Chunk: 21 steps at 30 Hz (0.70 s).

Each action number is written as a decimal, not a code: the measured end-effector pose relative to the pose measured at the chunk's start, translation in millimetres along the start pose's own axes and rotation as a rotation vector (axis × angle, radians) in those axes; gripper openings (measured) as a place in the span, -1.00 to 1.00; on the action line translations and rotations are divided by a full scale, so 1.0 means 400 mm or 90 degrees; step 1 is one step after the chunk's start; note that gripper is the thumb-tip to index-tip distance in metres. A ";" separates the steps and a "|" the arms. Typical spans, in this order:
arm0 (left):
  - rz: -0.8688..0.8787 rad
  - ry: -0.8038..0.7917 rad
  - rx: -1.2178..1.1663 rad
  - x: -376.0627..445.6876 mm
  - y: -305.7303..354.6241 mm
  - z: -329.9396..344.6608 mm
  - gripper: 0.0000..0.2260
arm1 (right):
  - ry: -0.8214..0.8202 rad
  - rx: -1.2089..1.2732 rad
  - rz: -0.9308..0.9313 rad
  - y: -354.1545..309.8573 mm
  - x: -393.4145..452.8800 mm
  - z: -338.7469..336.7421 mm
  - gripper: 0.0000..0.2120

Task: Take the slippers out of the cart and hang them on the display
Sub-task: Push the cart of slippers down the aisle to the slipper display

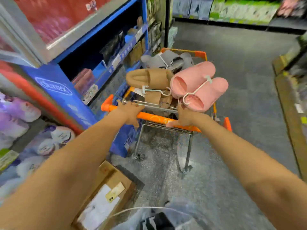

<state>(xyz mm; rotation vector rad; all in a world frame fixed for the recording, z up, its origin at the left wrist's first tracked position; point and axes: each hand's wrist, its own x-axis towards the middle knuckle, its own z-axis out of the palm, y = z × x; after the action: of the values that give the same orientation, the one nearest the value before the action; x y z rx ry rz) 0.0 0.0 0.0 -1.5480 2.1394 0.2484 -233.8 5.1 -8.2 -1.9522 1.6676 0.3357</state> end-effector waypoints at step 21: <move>0.031 0.005 -0.068 0.013 -0.007 0.015 -0.62 | 0.063 -0.030 0.063 0.079 -0.036 0.073 -0.72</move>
<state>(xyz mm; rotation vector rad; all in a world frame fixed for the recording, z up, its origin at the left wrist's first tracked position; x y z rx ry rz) 3.1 -2.7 -7.4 -1.5593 2.2040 0.3793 -262.8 30.4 -32.6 -1.9534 1.8395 0.3222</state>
